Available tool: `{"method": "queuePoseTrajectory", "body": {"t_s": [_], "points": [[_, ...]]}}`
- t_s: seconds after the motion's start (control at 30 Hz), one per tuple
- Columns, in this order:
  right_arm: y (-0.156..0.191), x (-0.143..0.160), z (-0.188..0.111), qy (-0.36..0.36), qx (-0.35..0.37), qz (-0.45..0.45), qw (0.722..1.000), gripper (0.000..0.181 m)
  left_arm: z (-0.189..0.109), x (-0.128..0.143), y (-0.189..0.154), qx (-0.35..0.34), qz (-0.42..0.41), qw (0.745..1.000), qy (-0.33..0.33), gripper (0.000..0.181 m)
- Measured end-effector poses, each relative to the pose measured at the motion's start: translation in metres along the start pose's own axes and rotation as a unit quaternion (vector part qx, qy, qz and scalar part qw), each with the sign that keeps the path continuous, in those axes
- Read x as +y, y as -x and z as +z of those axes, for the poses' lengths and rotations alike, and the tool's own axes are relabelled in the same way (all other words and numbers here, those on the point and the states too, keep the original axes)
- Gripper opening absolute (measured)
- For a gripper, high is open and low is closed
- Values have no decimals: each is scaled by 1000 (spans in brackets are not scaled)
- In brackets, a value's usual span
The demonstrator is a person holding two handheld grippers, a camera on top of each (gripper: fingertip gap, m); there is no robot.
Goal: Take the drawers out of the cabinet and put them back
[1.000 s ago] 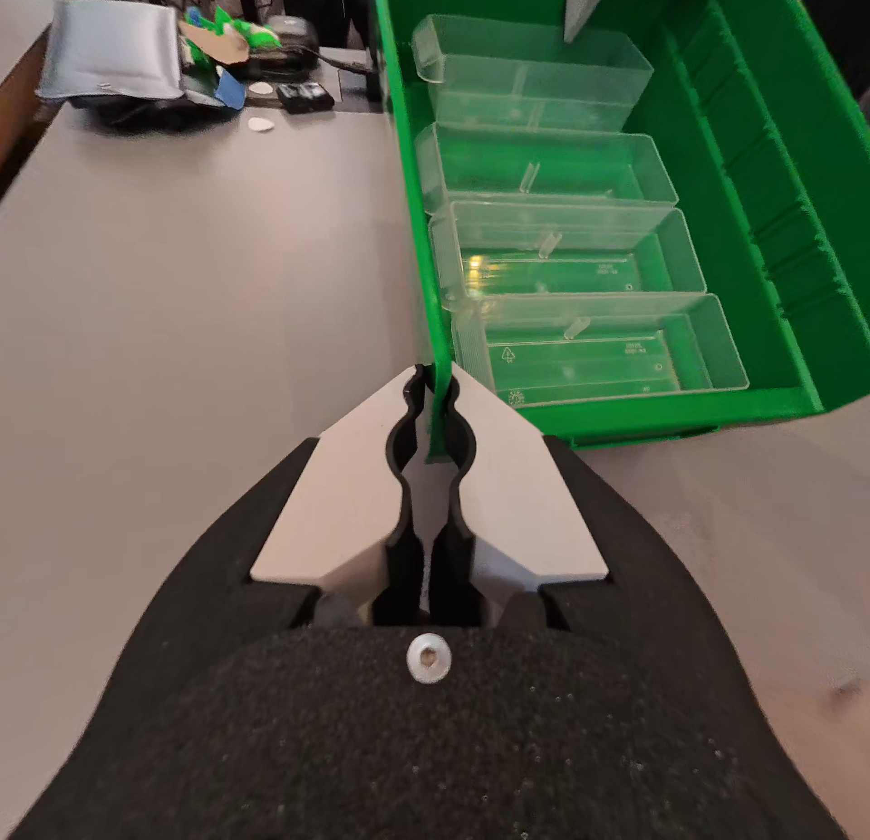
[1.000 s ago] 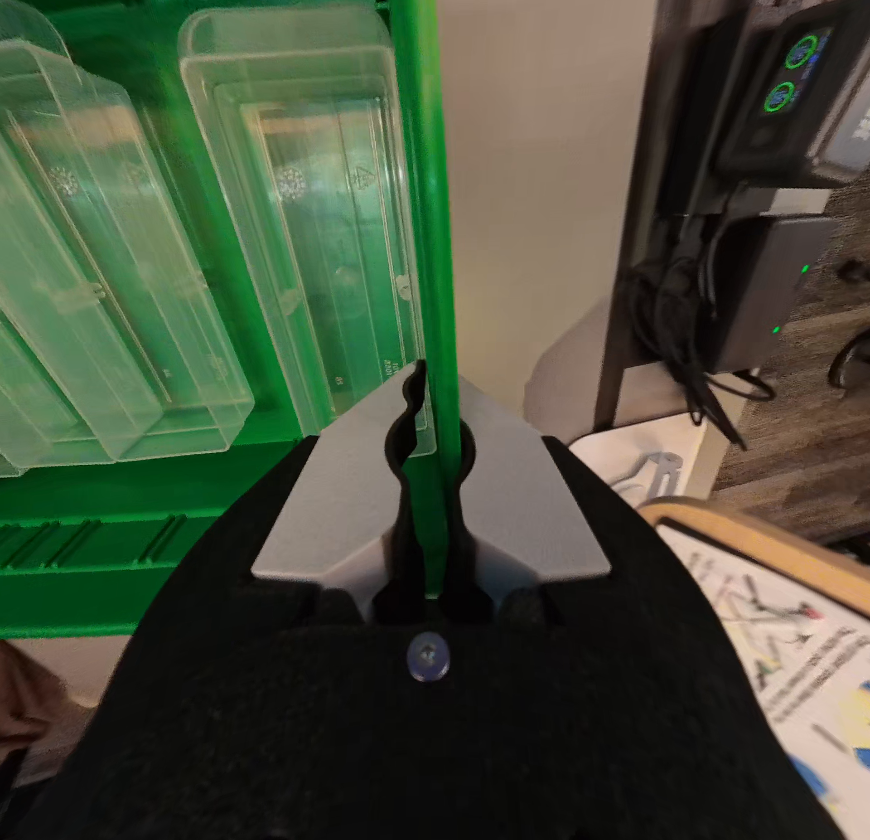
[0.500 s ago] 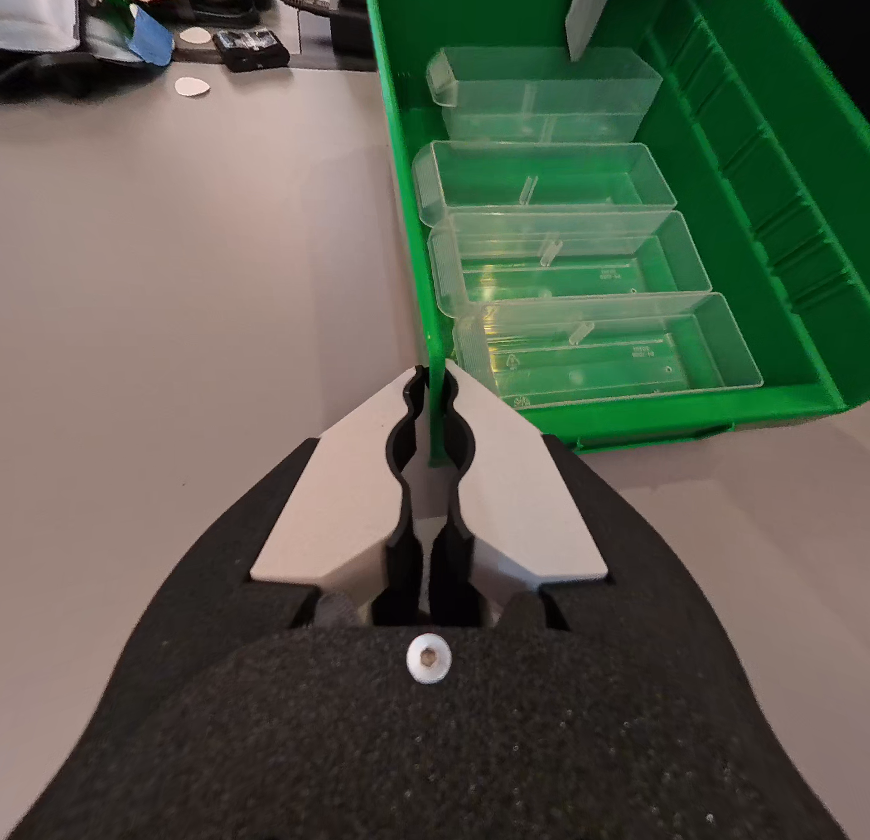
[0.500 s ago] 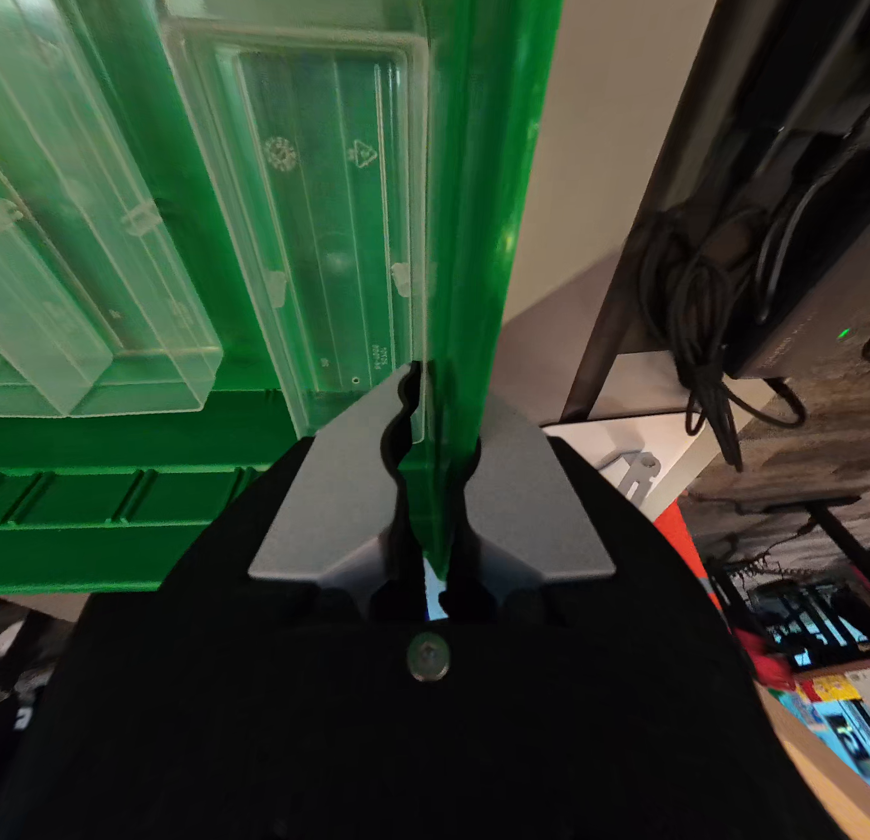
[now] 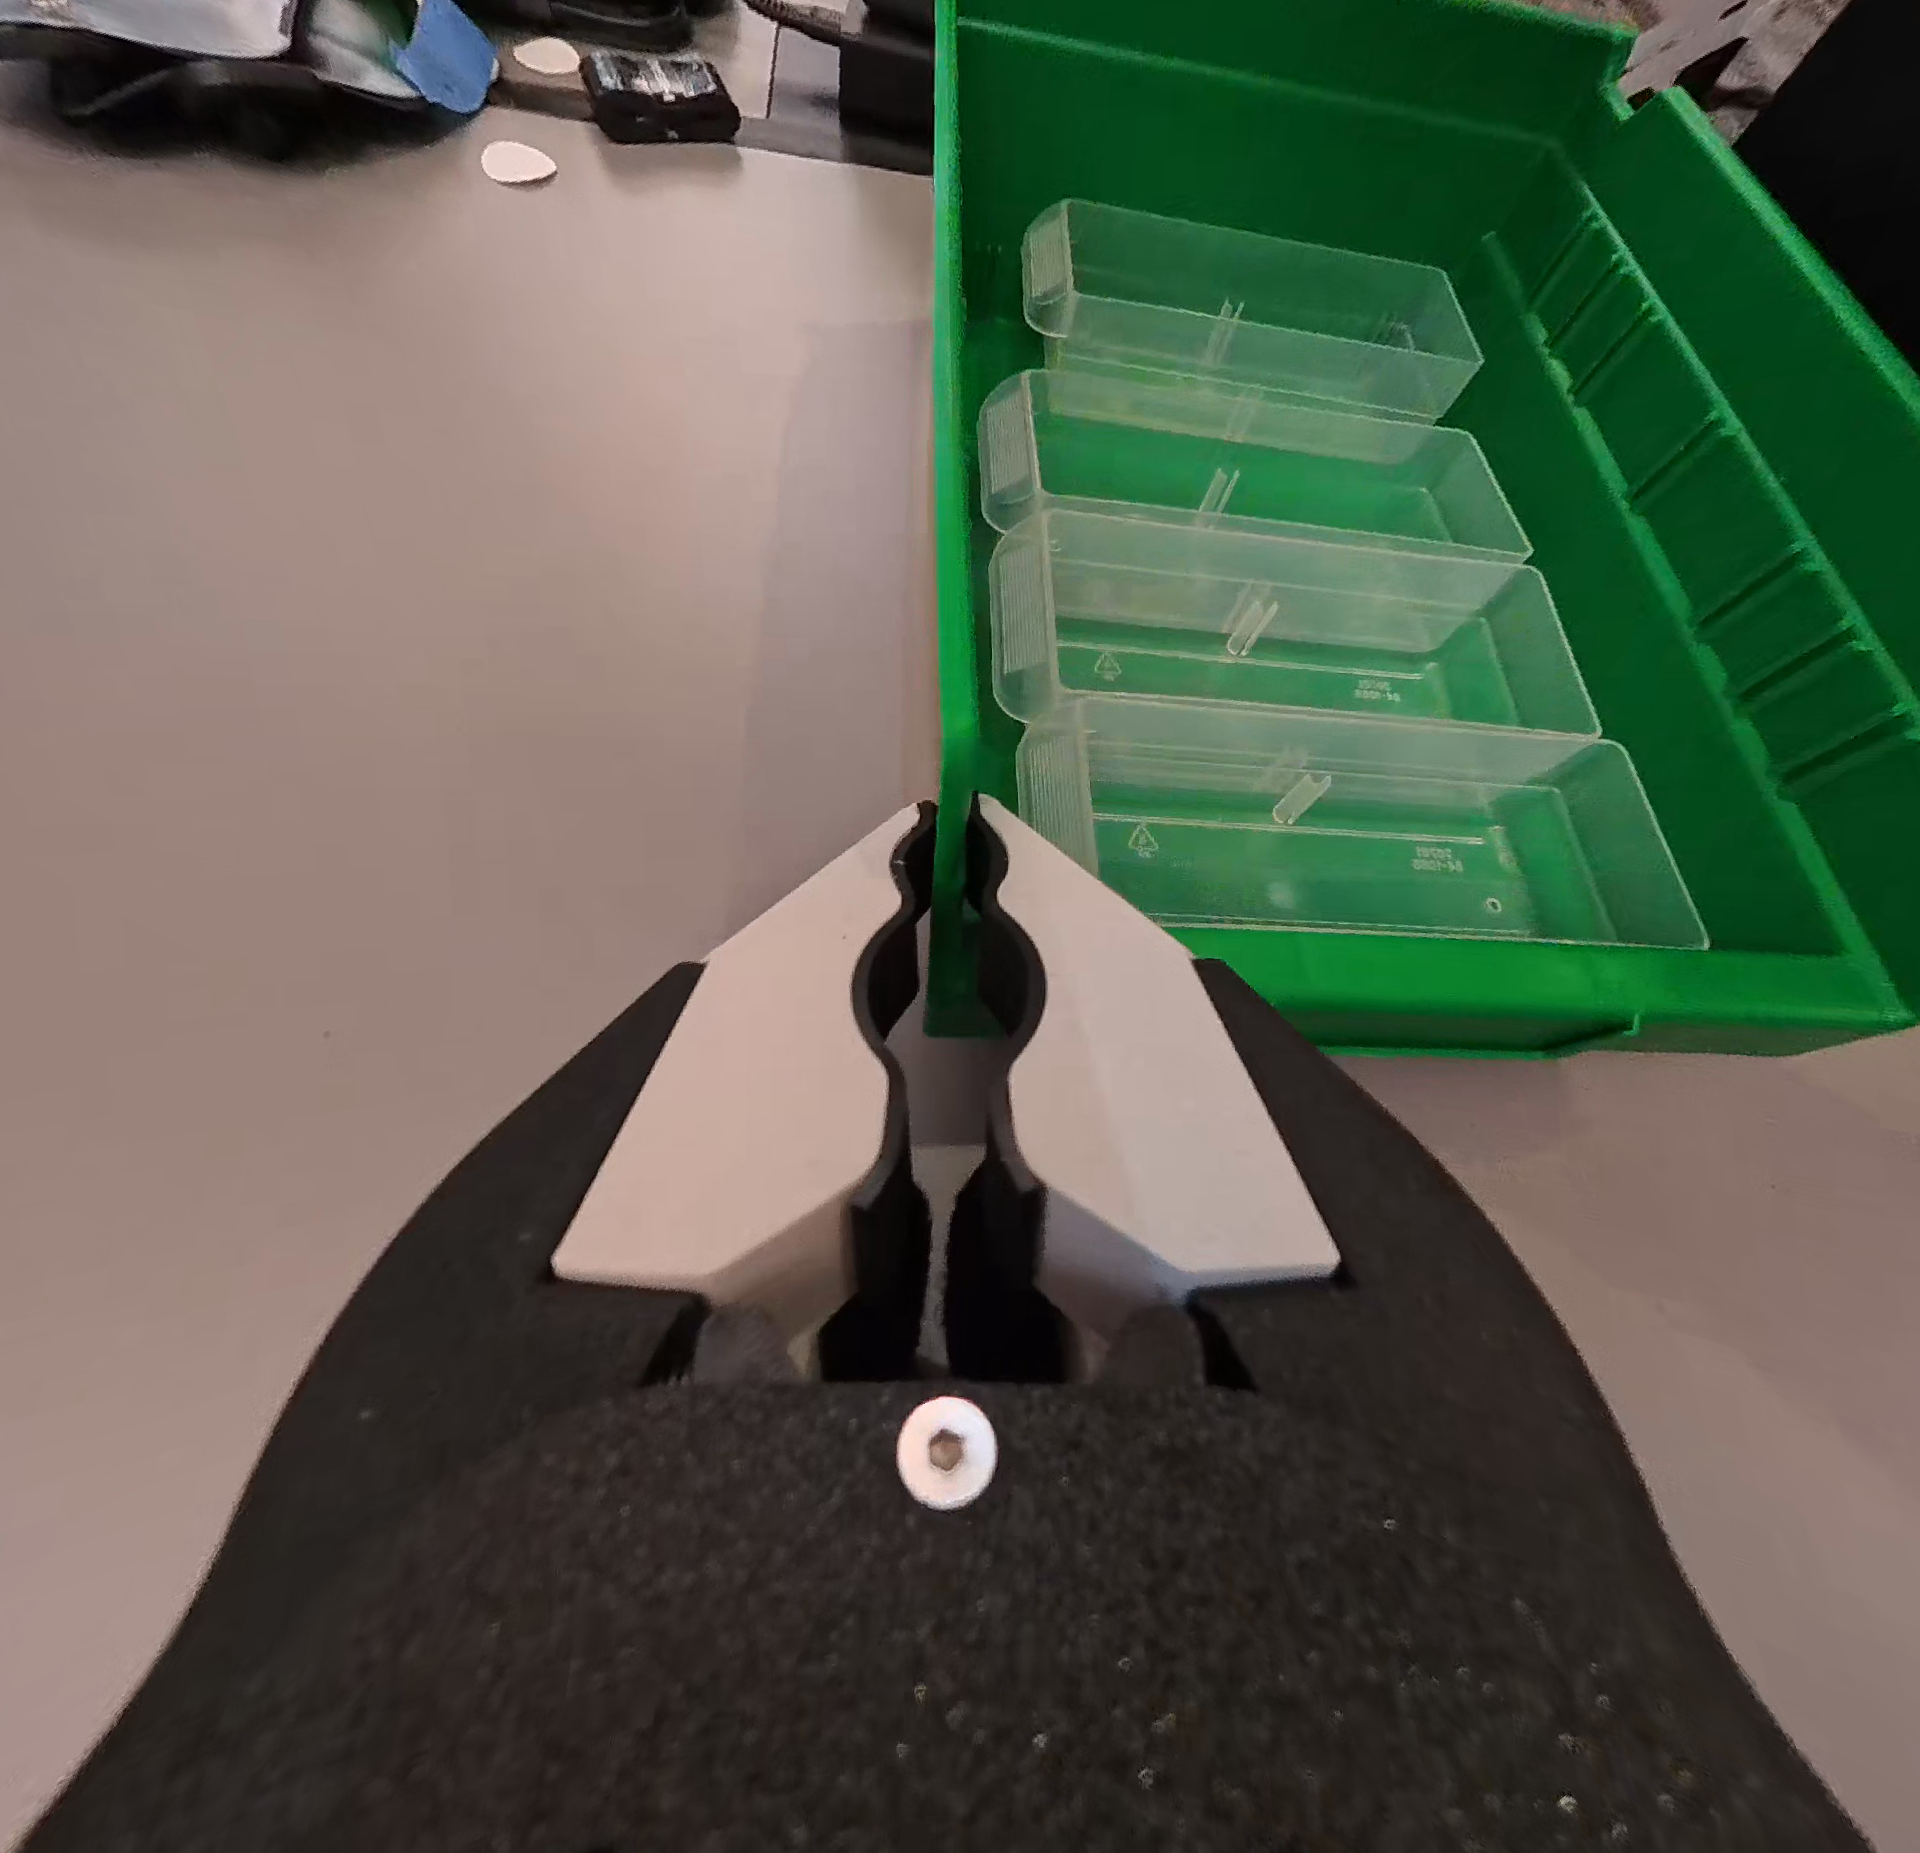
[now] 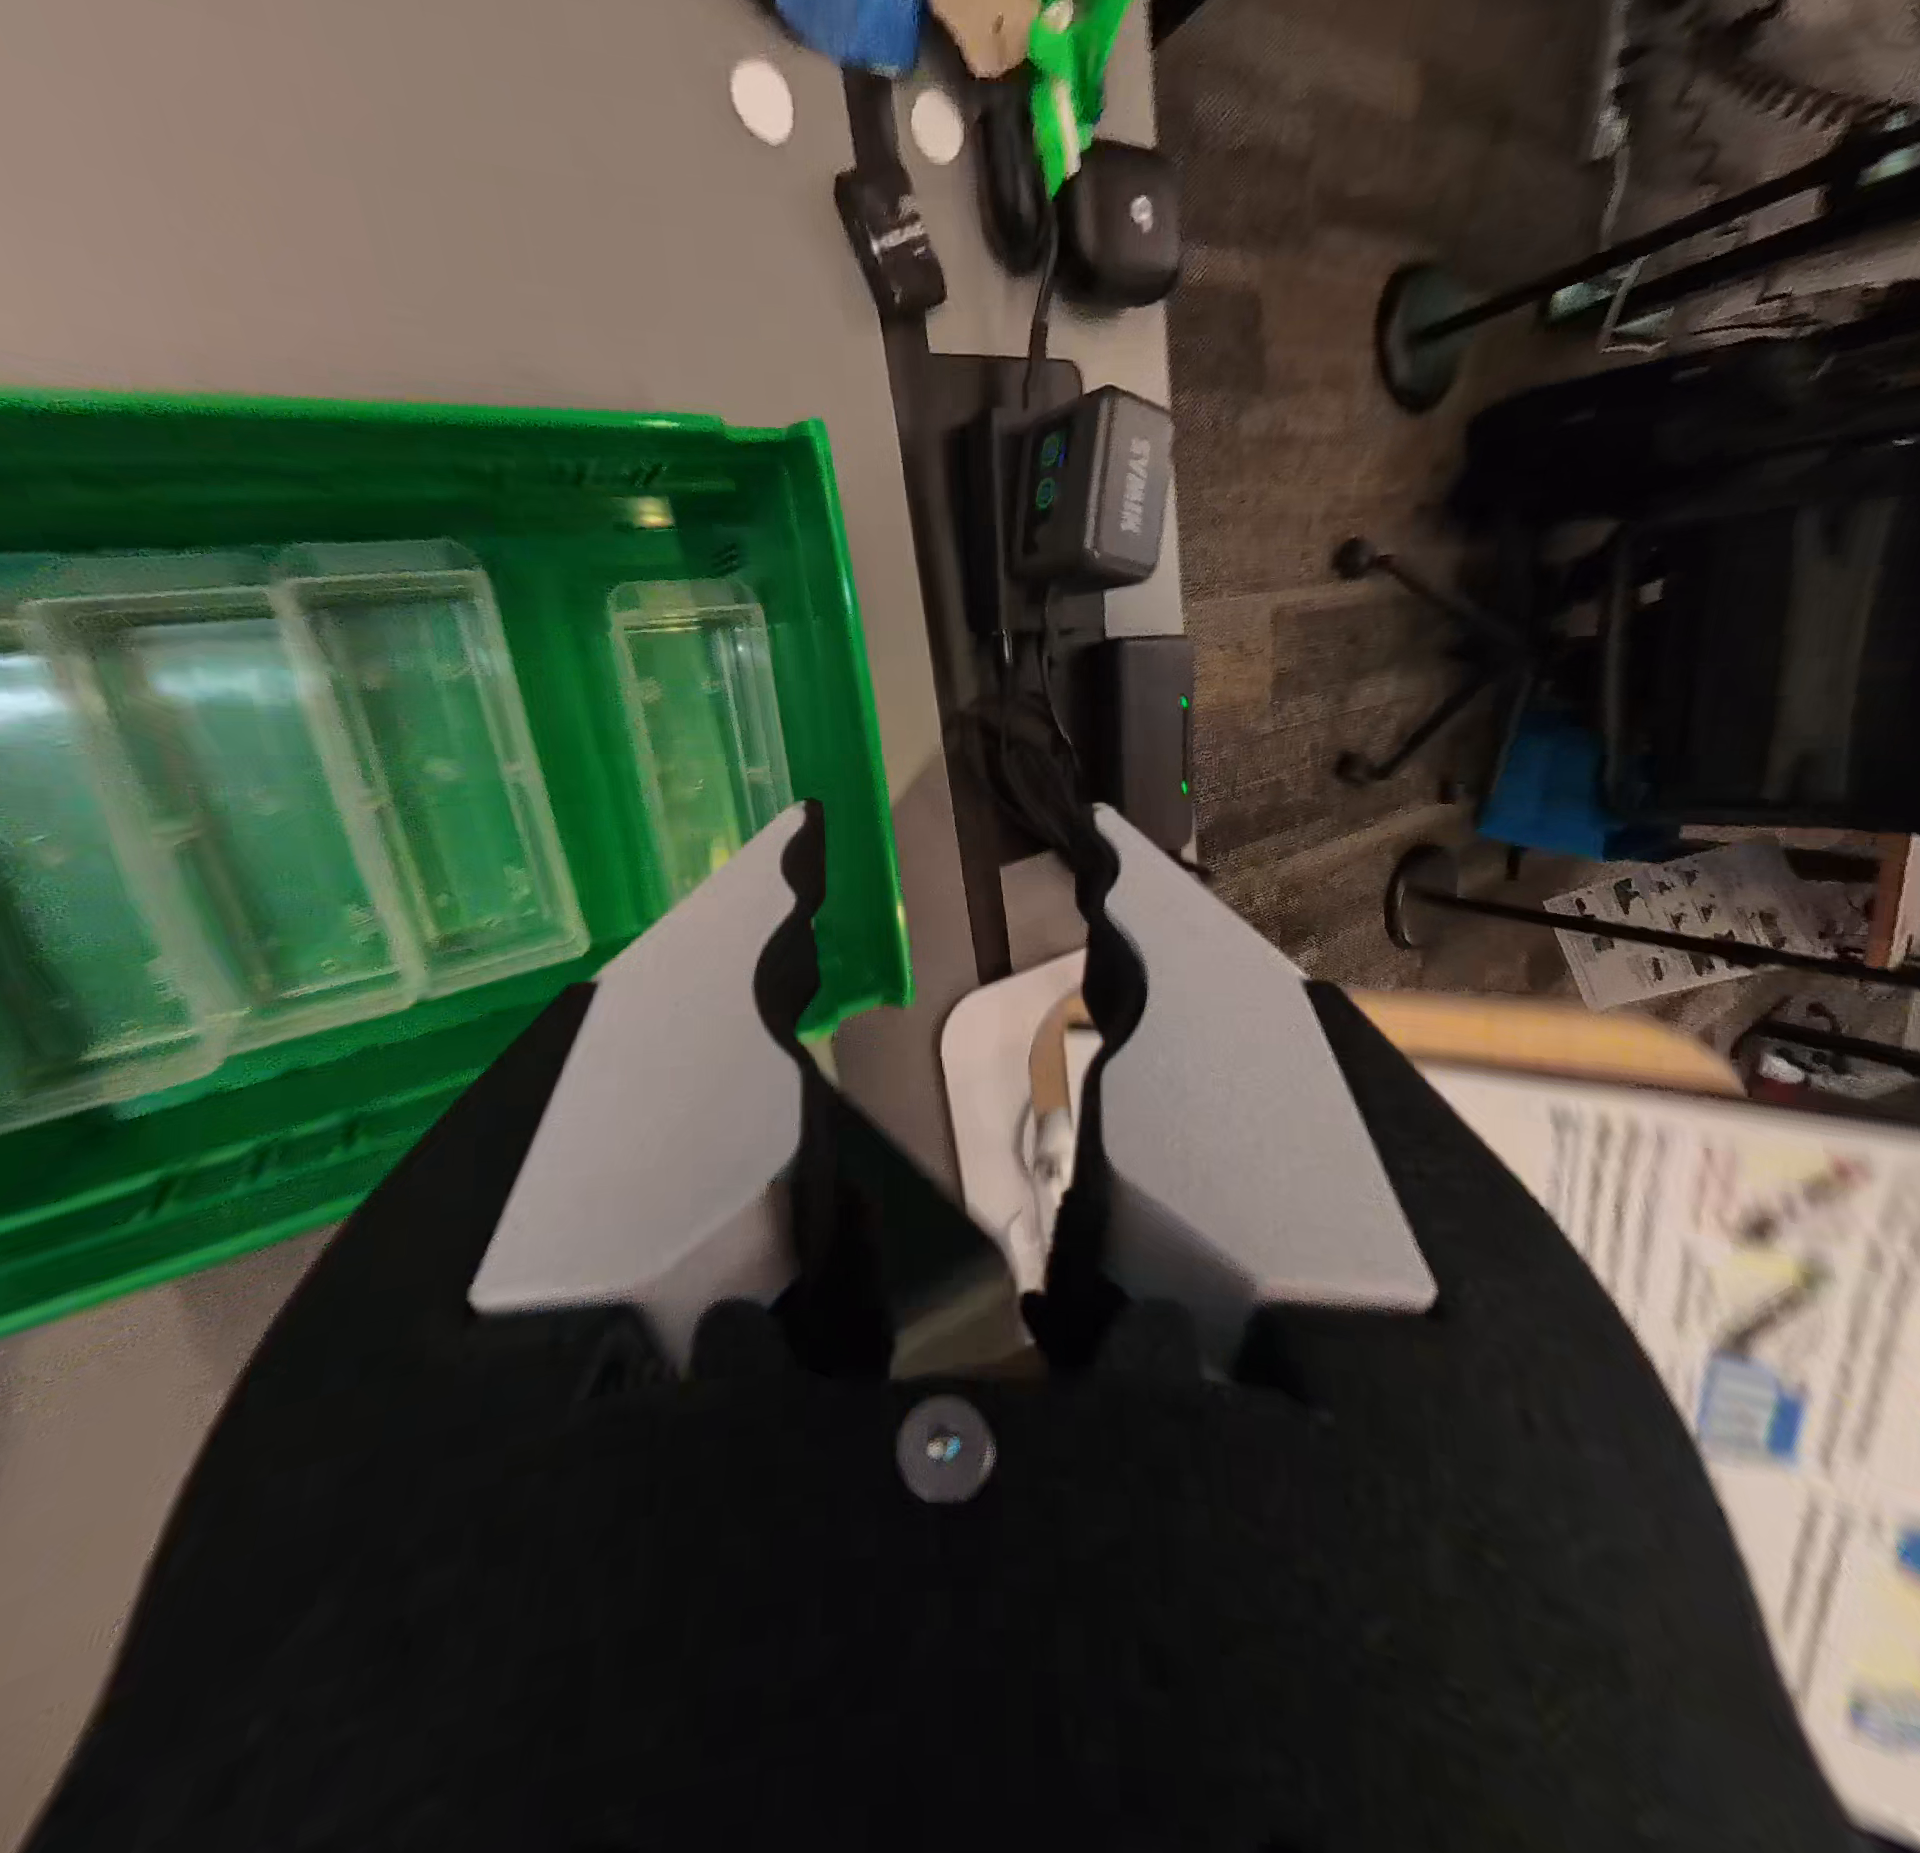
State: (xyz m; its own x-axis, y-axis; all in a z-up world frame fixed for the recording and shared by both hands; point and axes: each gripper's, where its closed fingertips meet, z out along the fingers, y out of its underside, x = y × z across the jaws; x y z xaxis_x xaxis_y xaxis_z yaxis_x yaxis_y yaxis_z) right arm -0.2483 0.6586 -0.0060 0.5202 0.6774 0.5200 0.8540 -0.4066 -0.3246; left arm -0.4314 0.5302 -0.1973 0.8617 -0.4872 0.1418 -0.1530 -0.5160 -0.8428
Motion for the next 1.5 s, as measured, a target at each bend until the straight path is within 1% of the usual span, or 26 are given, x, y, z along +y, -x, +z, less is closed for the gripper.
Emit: {"method": "queuePoseTrajectory", "body": {"t_s": [0.07,0.13,0.17,0.2,0.27,0.3,0.33,0.37,0.4,0.47,0.53,0.6,0.67,0.73,0.8,0.83,0.87,0.93,0.97,1.03,1.07,1.13,1.2,1.3,1.4,1.5], "points": [[5,18,-52,-45,22,36,998,48,-2,2,-1,-7,-1,1000,10,3],[28,48,-104,-117,10,87,989,48,-8,2,-5,-12,3,1000,7,7],[46,69,-127,-157,-7,126,980,47,-9,4,-9,-8,6,1000,10,9],[68,92,-148,-199,-33,170,965,47,-9,7,-10,-13,9,1000,15,7],[118,143,-175,-280,-76,256,922,47,-8,4,-7,-29,12,999,5,1],[146,175,-179,-299,-82,290,906,48,-6,3,-7,-33,13,999,4,1],[171,210,-176,-297,-64,319,898,48,-4,2,-8,-34,18,999,7,2],[192,249,-169,-281,-29,355,891,50,-2,2,-8,-35,22,999,9,2],[219,281,-164,-271,-14,378,885,51,0,1,-8,-36,22,999,10,3],[268,327,-159,-255,-5,433,865,53,5,2,-7,-37,19,999,16,3],[314,352,-157,-238,-19,464,853,52,11,0,-5,-41,4,999,11,4],[342,366,-159,-232,-27,480,845,52,15,3,-4,-46,4,999,25,7],[348,379,-166,-236,-16,498,834,53,5,-1,-1,-66,15,997,22,28],[338,391,-178,-254,6,516,818,53,-24,-17,8,-100,30,995,-6,33],[323,406,-188,-268,38,524,808,55,-58,-27,8,-110,31,993,-23,37],[318,415,-190,-269,57,524,806,55,-74,-26,1,-99,12,995,-22,39],[315,424,-188,-264,72,521,809,55,-88,-22,-14,-73,-15,997,-18,44],[318,435,-181,-240,75,510,822,55,-110,-10,-58,-9,-60,998,-30,46],[320,436,-177,-229,69,506,829,55,-116,-1,-82,19,-67,997,-44,46],[323,433,-175,-226,66,502,832,55,-116,22,-124,61,-55,995,-64,40],[325,429,-176,-232,61,501,831,55,-110,35,-137,69,-43,995,-53,34],[328,420,-175,-240,46,503,829,55,-97,51,-157,101,-5,995,-3,36],[330,416,-173,-242,37,506,827,55,-83,56,-156,95,25,995,26,37],[332,416,-170,-232,34,508,829,54,-73,57,-157,103,41,993,35,38],[329,418,-169,-224,52,496,837,54,-75,63,-158,114,27,992,43,38],[325,418,-167,-220,63,485,844,54,-82,61,-158,122,18,992,33,38]]}}
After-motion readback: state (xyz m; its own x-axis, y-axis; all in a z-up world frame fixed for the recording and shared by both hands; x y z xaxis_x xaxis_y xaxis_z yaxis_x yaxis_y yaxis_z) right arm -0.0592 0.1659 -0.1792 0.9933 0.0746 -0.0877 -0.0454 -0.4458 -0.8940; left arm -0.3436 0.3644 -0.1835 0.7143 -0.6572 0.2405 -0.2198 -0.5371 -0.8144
